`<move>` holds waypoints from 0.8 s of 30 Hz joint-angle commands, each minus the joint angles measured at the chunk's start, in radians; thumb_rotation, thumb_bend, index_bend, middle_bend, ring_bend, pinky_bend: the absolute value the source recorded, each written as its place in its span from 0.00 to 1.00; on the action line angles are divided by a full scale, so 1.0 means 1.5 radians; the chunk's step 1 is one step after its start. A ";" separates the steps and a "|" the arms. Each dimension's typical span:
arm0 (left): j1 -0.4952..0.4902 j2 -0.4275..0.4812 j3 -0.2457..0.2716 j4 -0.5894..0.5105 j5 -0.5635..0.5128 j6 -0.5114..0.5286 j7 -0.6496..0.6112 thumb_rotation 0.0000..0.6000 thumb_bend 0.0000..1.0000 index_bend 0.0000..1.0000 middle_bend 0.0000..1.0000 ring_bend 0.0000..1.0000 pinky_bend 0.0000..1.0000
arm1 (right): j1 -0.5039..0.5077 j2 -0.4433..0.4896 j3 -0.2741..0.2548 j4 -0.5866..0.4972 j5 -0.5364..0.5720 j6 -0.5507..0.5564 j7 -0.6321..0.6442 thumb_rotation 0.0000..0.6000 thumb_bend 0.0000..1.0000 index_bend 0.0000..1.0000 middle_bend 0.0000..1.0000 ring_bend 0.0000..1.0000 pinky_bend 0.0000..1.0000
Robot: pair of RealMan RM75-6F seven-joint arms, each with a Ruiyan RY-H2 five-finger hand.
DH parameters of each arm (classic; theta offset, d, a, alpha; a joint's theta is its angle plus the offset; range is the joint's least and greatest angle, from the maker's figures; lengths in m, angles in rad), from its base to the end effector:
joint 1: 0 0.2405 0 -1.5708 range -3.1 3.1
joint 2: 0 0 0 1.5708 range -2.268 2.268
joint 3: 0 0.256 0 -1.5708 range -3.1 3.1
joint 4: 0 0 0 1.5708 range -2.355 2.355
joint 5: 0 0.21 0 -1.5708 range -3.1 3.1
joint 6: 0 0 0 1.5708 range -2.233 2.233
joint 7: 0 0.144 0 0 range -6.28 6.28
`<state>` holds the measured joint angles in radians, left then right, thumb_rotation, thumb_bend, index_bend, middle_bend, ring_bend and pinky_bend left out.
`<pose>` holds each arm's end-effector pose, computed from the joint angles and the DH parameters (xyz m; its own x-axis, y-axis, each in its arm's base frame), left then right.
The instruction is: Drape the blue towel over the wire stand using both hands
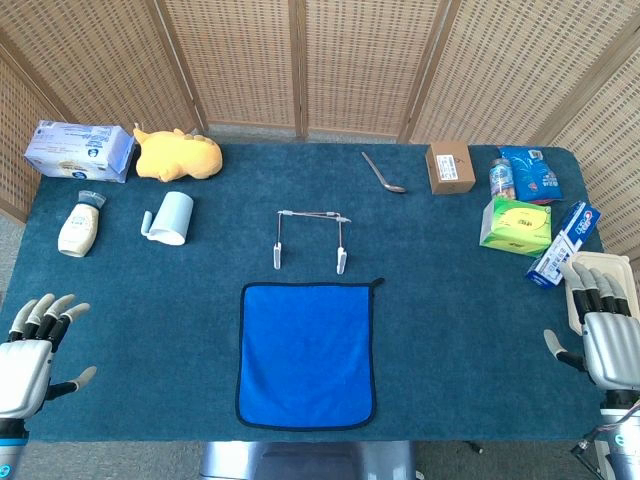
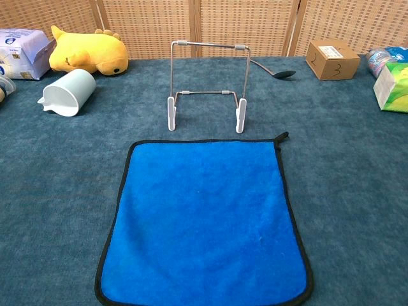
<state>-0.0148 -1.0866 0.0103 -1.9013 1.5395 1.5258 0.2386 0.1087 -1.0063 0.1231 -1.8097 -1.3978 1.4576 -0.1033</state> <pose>-0.2627 0.1456 0.1451 0.3813 0.0557 0.9228 0.9240 0.0071 -0.3822 -0.2819 -0.1993 0.1870 0.3969 0.0361 0.9171 -0.9175 0.0429 0.3954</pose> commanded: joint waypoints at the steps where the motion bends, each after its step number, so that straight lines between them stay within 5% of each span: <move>1: 0.000 0.000 0.000 0.000 0.001 0.001 0.000 1.00 0.23 0.20 0.15 0.08 0.06 | 0.000 -0.001 0.001 0.001 0.000 0.000 0.001 1.00 0.30 0.01 0.07 0.02 0.00; 24: 0.000 0.001 0.005 0.023 0.023 0.002 -0.018 1.00 0.23 0.22 0.17 0.11 0.08 | 0.003 0.010 -0.006 0.001 -0.023 -0.006 0.033 1.00 0.30 0.02 0.07 0.03 0.01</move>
<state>-0.0121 -1.0869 0.0168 -1.8689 1.5719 1.5337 0.2084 0.1098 -0.9952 0.1157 -1.8107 -1.4278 1.4542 -0.0598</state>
